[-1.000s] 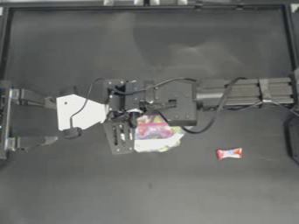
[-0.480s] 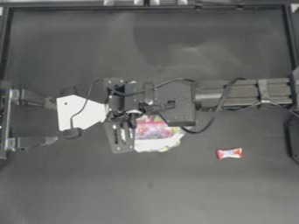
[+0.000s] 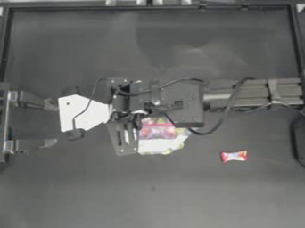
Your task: Put candy in bag
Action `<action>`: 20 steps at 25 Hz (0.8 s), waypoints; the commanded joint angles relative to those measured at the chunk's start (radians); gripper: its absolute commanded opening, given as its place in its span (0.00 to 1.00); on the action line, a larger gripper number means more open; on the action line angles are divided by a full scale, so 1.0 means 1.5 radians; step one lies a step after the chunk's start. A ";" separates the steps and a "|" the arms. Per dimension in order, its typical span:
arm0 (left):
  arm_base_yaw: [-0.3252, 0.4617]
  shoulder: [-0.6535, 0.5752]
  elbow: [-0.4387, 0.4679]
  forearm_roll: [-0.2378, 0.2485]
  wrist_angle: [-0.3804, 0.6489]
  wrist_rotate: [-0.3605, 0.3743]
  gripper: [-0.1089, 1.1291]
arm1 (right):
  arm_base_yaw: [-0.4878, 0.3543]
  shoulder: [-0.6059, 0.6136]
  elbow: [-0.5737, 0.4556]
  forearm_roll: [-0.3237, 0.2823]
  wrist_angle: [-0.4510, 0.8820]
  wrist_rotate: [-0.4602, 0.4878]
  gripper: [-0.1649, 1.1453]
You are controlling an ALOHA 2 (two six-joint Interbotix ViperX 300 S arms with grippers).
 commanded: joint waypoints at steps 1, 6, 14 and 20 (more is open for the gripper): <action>0.001 0.006 -0.008 -0.006 -0.005 -0.002 0.90 | 0.002 -0.042 0.000 0.002 -0.005 0.001 0.17; 0.001 0.013 -0.008 -0.011 -0.005 -0.002 0.90 | 0.004 -0.056 0.024 0.005 -0.016 0.006 0.16; 0.001 0.038 -0.009 -0.021 -0.017 -0.002 0.90 | 0.009 -0.086 0.059 0.003 -0.037 0.012 0.17; 0.000 0.072 -0.014 -0.032 -0.035 -0.002 0.90 | 0.014 -0.115 0.104 0.003 -0.076 0.022 0.16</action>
